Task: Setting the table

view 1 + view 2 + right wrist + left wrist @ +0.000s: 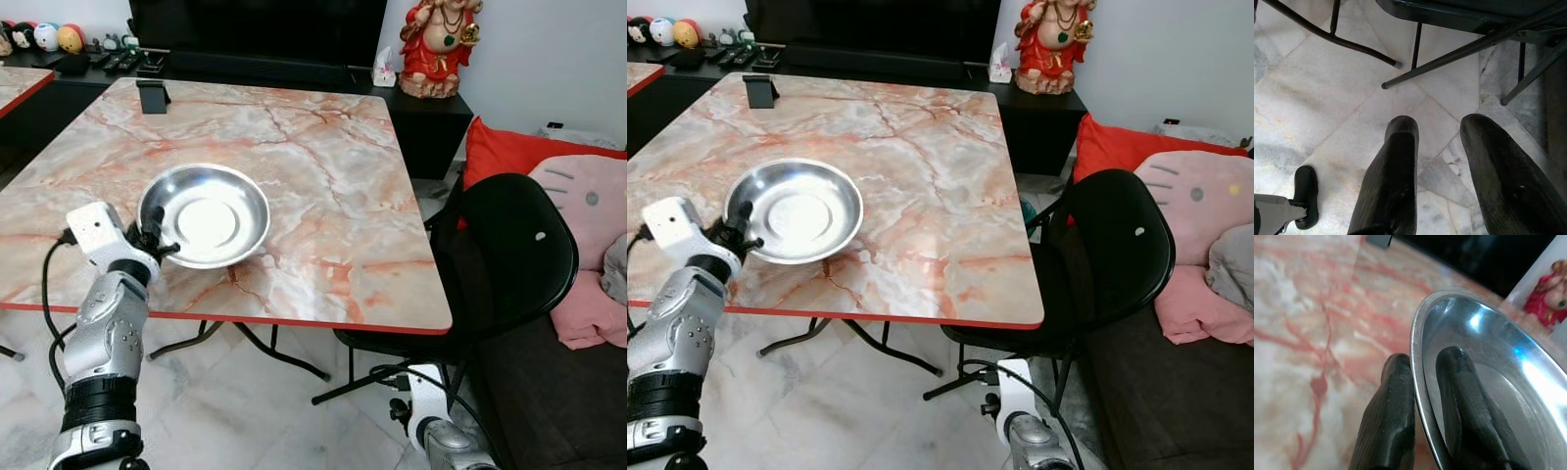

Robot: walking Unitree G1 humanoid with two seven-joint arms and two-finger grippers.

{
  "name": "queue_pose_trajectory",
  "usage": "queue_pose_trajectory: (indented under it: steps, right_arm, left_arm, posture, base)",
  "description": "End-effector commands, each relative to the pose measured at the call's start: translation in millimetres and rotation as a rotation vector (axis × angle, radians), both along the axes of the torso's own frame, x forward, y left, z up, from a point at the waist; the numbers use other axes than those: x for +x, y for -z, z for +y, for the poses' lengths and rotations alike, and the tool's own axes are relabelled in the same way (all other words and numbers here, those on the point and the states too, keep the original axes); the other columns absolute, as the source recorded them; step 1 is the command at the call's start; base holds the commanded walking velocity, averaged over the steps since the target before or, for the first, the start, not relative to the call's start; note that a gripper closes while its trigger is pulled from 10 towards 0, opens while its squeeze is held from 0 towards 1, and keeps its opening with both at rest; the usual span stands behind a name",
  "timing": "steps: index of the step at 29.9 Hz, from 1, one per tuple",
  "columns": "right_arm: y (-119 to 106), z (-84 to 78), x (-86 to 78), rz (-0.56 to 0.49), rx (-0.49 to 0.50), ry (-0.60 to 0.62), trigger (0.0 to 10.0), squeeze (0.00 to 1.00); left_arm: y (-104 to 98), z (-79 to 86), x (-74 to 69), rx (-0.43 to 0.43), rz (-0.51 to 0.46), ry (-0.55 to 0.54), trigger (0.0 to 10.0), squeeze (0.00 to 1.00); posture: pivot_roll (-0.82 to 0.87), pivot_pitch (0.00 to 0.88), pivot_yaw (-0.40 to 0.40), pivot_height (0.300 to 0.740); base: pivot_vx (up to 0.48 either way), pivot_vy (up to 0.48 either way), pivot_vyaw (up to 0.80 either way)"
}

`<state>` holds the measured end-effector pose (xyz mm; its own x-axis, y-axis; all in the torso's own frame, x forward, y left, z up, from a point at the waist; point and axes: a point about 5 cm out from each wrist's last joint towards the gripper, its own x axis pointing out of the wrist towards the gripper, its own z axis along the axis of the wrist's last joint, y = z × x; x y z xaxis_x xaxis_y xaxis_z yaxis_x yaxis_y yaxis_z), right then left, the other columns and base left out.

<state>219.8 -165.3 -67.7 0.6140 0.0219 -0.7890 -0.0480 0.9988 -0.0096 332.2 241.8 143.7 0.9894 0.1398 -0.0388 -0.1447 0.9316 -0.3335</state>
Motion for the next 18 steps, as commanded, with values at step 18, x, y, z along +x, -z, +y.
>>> queue_pose_trajectory:
  steps: [18]
  right_arm:
    - [0.2,-2.3,-0.6,0.007,-0.006,-0.009,10.0,0.00]
  left_arm:
    - [21.3,4.8,-10.5,0.046,0.127,0.011,10.0,0.00]
  posture:
    - [0.00,0.000,-0.083,0.740]
  base:
    - [0.000,0.000,0.00]
